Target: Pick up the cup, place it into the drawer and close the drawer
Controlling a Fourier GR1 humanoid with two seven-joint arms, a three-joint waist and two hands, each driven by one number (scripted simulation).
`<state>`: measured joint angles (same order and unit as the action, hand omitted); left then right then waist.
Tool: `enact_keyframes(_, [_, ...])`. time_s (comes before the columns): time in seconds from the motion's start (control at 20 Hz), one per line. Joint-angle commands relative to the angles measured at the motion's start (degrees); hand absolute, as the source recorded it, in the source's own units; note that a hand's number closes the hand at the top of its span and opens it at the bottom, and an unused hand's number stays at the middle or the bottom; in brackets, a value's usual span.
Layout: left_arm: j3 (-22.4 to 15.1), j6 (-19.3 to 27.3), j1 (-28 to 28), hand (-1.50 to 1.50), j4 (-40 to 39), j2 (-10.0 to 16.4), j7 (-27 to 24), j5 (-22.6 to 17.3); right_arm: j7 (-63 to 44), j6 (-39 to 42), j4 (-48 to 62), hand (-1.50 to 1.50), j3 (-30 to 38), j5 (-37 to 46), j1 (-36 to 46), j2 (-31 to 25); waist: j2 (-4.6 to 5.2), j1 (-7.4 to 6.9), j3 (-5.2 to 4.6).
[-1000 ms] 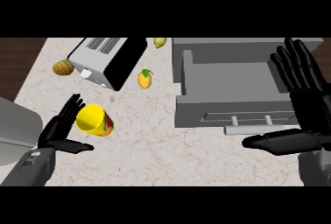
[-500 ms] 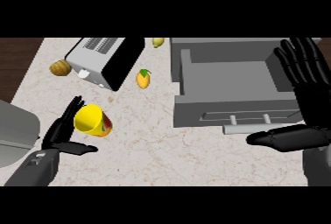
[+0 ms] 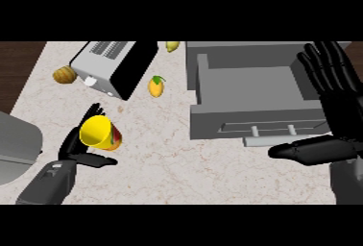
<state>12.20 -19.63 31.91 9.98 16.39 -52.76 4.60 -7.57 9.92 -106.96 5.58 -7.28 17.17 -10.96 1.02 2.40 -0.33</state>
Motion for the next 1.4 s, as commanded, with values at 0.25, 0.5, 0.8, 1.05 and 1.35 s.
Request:
enact_keyframes(0.25, [0.3,-12.7,1.2,-1.50,-1.1,-0.8,-3.8,-0.8,0.6,0.3,2.1,-1.50,1.2,-0.7,0.8,-0.3,0.26,0.11,-0.04])
enact_keyframes(0.5, [-0.1,-5.3,2.0,1.50,3.3,-3.8,-9.4,-0.5,0.7,0.3,1.5,-1.50,0.5,0.9,0.0,-0.7,0.16,0.27,-0.06])
enact_keyframes(0.8, [1.7,7.0,1.3,1.50,5.4,-4.9,-14.9,-0.6,-0.2,1.6,0.9,-1.50,1.9,-1.8,-1.0,-1.3,-0.20,0.22,0.06])
enact_keyframes(1.05, [7.0,5.6,1.7,1.50,5.9,-5.2,-15.8,-6.1,1.9,0.9,3.0,-1.50,2.4,-0.8,0.2,-1.0,-0.08,-0.60,0.08])
enact_keyframes(1.35, [9.5,8.4,1.9,1.50,8.2,-7.5,-16.4,-8.6,-3.3,-0.5,-1.6,-1.50,2.0,-1.1,0.2,-1.2,-0.60,-0.99,0.15])
